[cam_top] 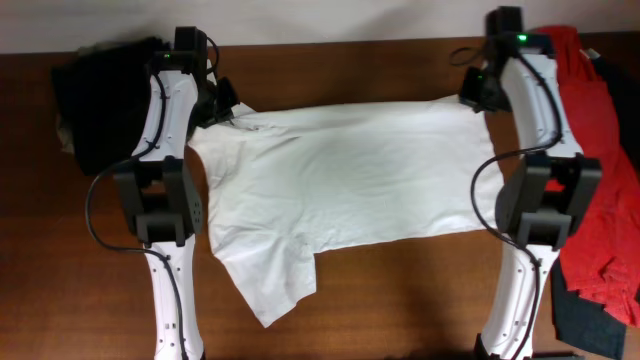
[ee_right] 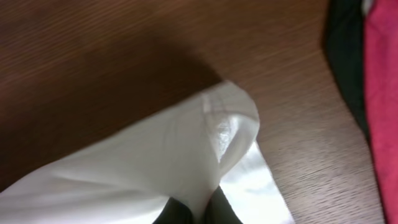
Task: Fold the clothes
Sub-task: 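Lift and stretch the T-shirt apart with both grippers, pulling it upward, then lower the stretched T-shirt flat onto the table with both grippers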
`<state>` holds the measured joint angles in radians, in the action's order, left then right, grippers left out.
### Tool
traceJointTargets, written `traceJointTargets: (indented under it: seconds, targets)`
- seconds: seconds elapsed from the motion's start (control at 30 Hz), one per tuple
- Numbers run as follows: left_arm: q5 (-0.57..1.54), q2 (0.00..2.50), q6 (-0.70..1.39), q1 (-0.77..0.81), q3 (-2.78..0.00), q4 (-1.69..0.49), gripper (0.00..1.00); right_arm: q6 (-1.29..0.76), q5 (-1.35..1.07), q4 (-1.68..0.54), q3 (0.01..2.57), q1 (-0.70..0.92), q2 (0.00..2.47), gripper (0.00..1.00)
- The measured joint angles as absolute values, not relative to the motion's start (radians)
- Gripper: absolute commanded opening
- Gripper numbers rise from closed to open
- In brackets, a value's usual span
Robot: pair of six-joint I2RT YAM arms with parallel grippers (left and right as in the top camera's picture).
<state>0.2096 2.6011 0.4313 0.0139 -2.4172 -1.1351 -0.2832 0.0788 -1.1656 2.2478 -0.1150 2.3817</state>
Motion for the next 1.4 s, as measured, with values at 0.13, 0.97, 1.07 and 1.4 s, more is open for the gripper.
traceJointTargets:
  seconds: [0.13, 0.97, 1.07, 1.4]
  targets:
    - [0.237, 2.534, 0.431, 0.018, -2.417, -1.176, 0.01, -0.25, 0.005, -1.177, 2.248, -0.169, 2.382, 0.04]
    - [0.212, 2.298, 0.254, 0.137, -2.418, -1.368, 0.01, -0.236, 0.008, -1.251, 2.248, -0.171, 2.382, 0.04]
    - [0.171, 2.298, 0.308, 0.138, -2.418, -1.446, 0.0, -0.236, 0.01, -1.253, 2.248, -0.171, 2.382, 0.04]
    - [0.033, 2.298, 0.417, 0.156, -2.406, -1.587, 0.01, -0.237, -0.005, -1.253, 2.248, -0.191, 2.382, 0.04]
